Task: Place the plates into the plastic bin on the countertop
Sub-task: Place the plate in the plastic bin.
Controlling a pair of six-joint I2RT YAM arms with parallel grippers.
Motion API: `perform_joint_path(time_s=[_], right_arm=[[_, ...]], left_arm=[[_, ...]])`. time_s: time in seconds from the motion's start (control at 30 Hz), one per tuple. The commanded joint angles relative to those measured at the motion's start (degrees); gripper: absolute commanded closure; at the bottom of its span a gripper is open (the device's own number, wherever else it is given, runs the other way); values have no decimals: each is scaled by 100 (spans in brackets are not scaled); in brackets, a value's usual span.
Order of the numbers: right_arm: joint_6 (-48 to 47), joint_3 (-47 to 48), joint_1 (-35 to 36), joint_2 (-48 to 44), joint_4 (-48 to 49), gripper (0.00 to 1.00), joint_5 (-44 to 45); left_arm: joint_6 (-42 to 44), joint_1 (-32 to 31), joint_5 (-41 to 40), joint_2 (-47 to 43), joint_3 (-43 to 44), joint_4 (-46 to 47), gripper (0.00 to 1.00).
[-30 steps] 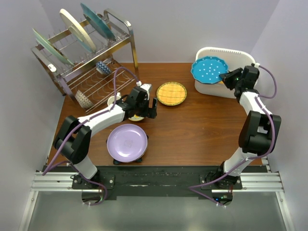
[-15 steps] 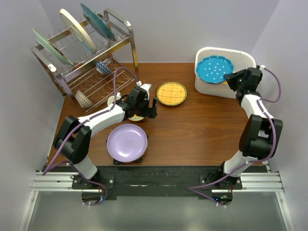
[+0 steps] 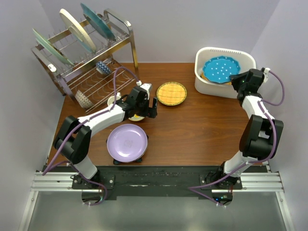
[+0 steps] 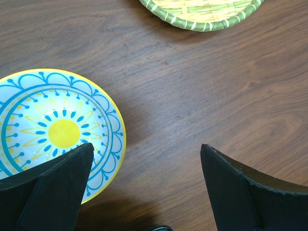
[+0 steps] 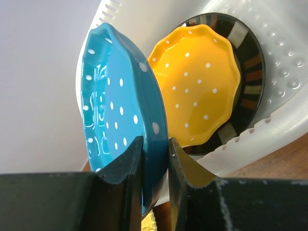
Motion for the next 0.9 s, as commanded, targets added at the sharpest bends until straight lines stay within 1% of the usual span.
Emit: perform_joint_path(time_s=[0.0,0.23,0.4,0.87], right_arm=[[139,183,-21,-175,884,100,168],[174,271,-21,114,1016,100,256],[253,333,-29,422,1270,100,142],[244,728,-21,1082,1403,100,11]], left_arm=[[32,44,-30,-8,-82,165,2],[23,44,-22,18,-29,147,2],[32,44,-4,71,6,121,2],[50,44,84,256,138,33,3]])
